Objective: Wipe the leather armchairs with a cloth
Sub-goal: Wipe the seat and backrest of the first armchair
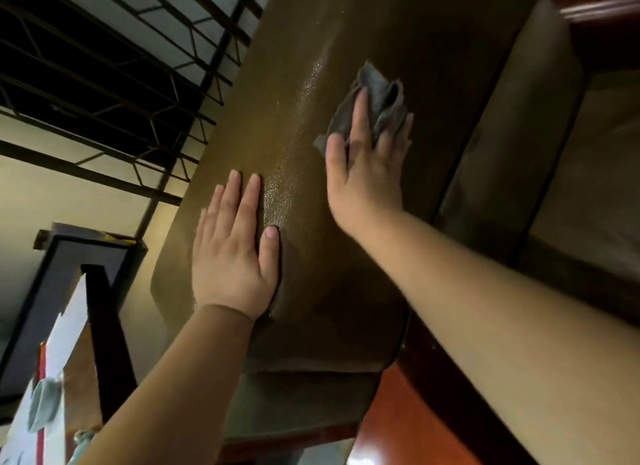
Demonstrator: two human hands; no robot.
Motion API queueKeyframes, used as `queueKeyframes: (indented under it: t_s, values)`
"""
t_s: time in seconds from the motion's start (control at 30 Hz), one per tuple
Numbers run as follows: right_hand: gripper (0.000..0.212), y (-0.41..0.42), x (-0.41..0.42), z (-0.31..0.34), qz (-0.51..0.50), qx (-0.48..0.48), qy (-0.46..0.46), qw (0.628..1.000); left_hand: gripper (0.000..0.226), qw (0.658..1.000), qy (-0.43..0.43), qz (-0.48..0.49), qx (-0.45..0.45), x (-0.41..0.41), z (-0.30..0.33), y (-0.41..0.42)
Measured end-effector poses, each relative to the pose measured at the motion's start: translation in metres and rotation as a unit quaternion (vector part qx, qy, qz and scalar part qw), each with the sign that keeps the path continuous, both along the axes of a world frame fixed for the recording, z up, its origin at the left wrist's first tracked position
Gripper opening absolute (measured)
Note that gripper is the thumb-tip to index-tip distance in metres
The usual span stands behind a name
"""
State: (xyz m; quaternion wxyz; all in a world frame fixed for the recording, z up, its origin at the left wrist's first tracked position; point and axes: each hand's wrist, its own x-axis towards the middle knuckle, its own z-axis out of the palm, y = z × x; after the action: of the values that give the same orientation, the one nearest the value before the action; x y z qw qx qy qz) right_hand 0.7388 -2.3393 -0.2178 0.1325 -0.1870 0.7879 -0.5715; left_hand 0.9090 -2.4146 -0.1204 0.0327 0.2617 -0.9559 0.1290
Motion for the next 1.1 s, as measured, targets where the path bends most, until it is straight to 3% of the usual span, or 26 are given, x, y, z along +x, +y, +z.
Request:
queueKeyframes:
  t_s: [0.17, 0.23, 0.3, 0.43, 0.6, 0.7, 0.87, 1.0, 1.1]
  values:
    - [0.075, 0.034, 0.175, -0.033, 0.122, -0.034, 0.165, 0.978, 0.063, 1.000, 0.024, -0.015, -0.013, 0.007, -0.007, -0.008]
    - [0.072, 0.038, 0.163, -0.038, 0.144, -0.018, 0.179, 0.973, 0.063, 0.999, 0.035, -0.019, -0.014, 0.007, -0.008, -0.010]
    - [0.069, 0.026, 0.113, -0.019, 0.092, -0.009, 0.156, 0.983, 0.062, 0.999, 0.037, -0.025, -0.011, 0.008, -0.010, -0.010]
    - [0.065, -0.004, 0.049, 0.008, -0.022, -0.036, 0.009, 0.999, 0.061, 0.999, 0.044, -0.027, -0.005, 0.012, -0.012, -0.011]
    - [0.057, 0.019, 0.176, -0.036, 0.078, -0.104, 0.136, 0.982, 0.059, 0.997, 0.068, -0.032, -0.010, 0.005, -0.013, -0.016]
    - [0.057, 0.024, 0.173, -0.052, 0.091, -0.041, 0.216, 0.971, 0.057, 0.998, 0.069, -0.007, 0.004, 0.006, -0.013, -0.012]
    - [0.067, 0.009, 0.078, -0.006, 0.012, -0.037, 0.080, 0.996, 0.054, 0.992, 0.089, 0.050, 0.078, 0.010, 0.002, -0.001]
    - [0.061, 0.021, 0.203, -0.027, 0.045, -0.037, 0.127, 0.990, 0.057, 0.996, 0.028, 0.013, 0.086, 0.060, 0.010, -0.007]
    - [0.070, 0.052, 0.280, -0.050, 0.152, 0.009, 0.190, 0.970, 0.057, 0.998, 0.036, 0.007, 0.057, 0.074, 0.006, -0.006]
